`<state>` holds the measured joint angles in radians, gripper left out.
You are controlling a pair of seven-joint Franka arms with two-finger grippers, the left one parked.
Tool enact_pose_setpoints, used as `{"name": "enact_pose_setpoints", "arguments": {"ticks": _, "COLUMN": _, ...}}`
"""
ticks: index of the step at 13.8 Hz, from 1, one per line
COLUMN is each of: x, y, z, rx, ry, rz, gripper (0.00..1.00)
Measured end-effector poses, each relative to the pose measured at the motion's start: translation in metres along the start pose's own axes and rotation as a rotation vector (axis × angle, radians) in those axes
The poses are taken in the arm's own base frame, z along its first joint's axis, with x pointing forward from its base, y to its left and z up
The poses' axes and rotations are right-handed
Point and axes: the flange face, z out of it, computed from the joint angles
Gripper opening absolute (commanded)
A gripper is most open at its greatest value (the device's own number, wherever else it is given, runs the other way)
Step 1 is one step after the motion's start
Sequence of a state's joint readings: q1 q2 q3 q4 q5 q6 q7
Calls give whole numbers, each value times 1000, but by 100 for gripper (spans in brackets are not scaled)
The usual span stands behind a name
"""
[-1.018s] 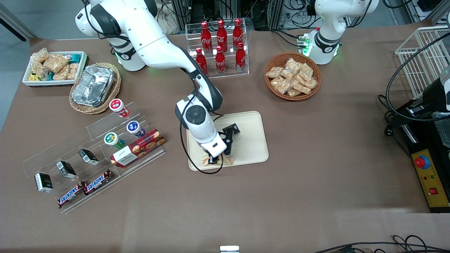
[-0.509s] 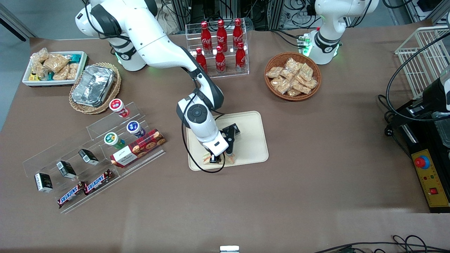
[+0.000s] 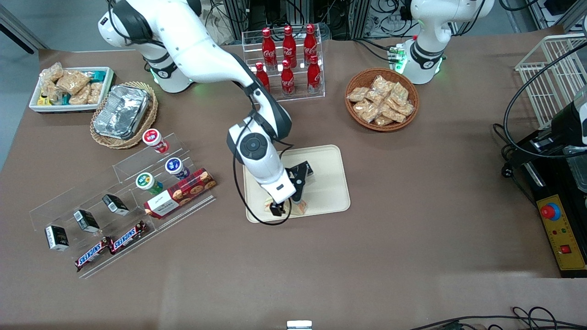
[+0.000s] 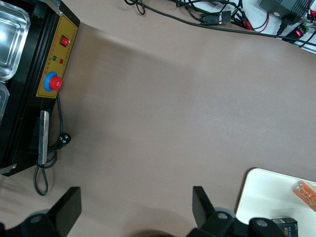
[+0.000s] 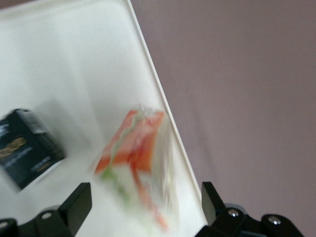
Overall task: Place sandwich on tray
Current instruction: 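Open the right gripper and withdraw it from the tray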
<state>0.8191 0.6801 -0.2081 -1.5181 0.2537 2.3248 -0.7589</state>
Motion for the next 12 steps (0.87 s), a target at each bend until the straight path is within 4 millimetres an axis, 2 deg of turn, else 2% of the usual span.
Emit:
{"name": "enact_pose_setpoints", "arguments": {"ticks": 2, "x": -23, "y": 24, "z": -61, "rx": 47, "ry": -50, "rz": 154, "gripper": 99}}
{"name": "enact_pose_setpoints", "arguments": {"ticks": 3, "x": -45, "y": 44, "z": -92, "rx": 56, "ry": -76, "rz": 240, "gripper": 99}}
{"name": "enact_pose_setpoints", "arguments": {"ticks": 5, "x": -105, "y": 91, "z": -142, "rx": 49, "ry": -124, "rz": 407, "gripper": 99}}
{"name": "enact_pose_setpoints", "arguments": {"ticks": 8, "x": -209, "y": 158, "z": -197, "rx": -2, "ry": -169, "rz": 612, "gripper": 99}}
{"name": "enact_pose_setpoints", "arguments": {"ticks": 10, "x": -265, "y": 185, "z": -237, "rx": -52, "ry": -153, "rz": 712, "gripper": 99}}
{"name": "enact_pose_setpoints", "arguments": {"ticks": 12, "x": -315, "y": 203, "z": -274, "rx": -86, "ry": -119, "rz": 799, "gripper": 99}}
